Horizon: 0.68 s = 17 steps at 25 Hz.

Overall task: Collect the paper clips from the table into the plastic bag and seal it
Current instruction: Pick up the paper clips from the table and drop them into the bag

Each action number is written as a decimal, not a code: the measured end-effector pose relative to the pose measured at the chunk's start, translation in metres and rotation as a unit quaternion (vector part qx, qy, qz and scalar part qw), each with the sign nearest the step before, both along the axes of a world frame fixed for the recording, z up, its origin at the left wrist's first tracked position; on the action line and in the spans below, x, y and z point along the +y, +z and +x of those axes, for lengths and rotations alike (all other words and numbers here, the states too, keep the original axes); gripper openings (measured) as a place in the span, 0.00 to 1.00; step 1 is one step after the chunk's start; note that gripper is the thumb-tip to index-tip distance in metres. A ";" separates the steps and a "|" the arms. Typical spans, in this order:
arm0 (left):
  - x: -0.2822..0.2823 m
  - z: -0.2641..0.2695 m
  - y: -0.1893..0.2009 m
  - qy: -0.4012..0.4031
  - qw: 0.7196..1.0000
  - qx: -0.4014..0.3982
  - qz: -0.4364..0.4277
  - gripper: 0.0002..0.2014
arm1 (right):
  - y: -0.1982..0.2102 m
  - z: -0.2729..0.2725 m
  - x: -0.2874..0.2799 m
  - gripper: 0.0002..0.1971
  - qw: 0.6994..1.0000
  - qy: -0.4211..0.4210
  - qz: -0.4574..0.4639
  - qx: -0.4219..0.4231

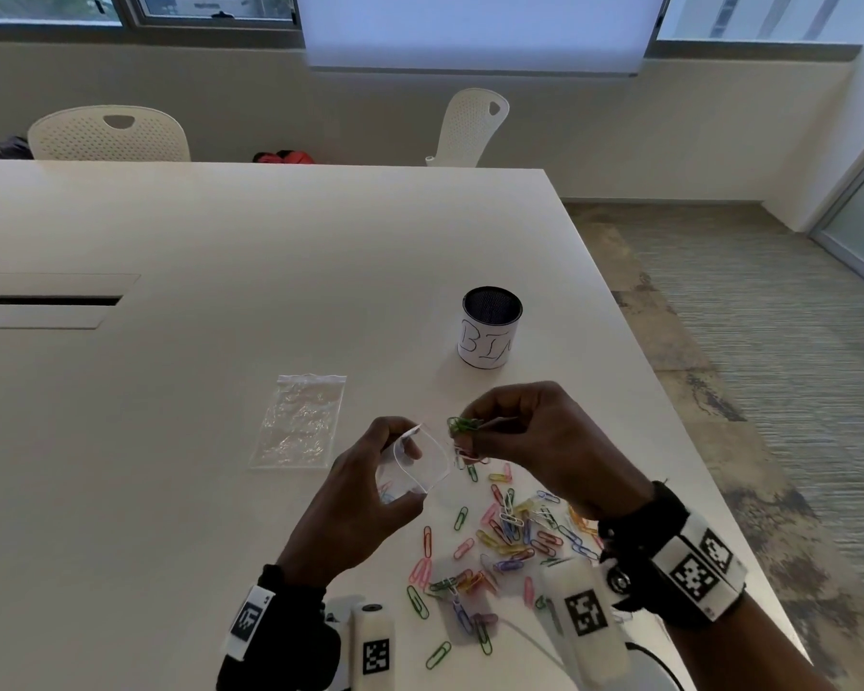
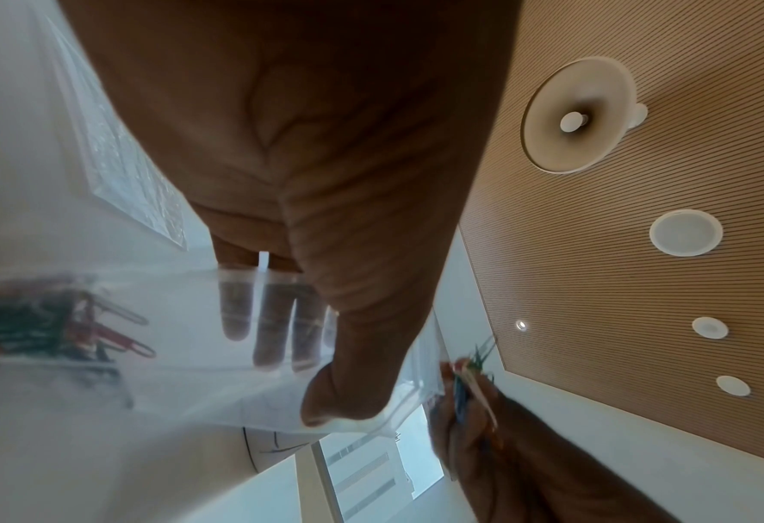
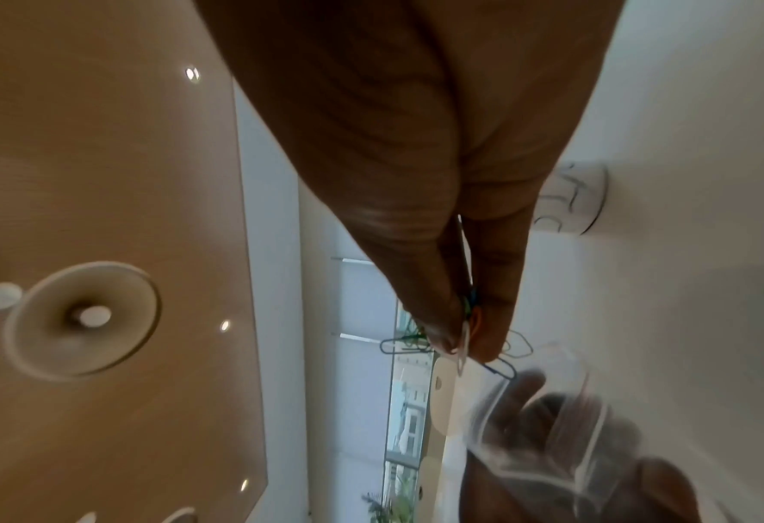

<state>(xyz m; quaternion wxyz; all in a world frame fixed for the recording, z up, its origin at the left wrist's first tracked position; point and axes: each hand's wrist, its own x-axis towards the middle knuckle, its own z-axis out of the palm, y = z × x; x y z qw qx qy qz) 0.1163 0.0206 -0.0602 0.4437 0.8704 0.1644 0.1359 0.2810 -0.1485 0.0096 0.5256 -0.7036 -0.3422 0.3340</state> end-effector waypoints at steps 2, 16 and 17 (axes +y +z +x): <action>-0.001 0.000 0.002 -0.001 1.000 -0.001 -0.001 0.29 | 0.004 -0.010 0.013 0.07 0.998 0.027 -0.002 -0.058; 0.001 -0.005 0.005 0.011 1.000 -0.002 -0.024 0.27 | 0.003 -0.024 0.037 0.08 0.952 0.061 -0.046 -0.298; 0.002 -0.005 0.005 0.011 1.000 -0.004 -0.021 0.27 | 0.004 -0.020 0.035 0.08 0.949 0.053 -0.043 -0.306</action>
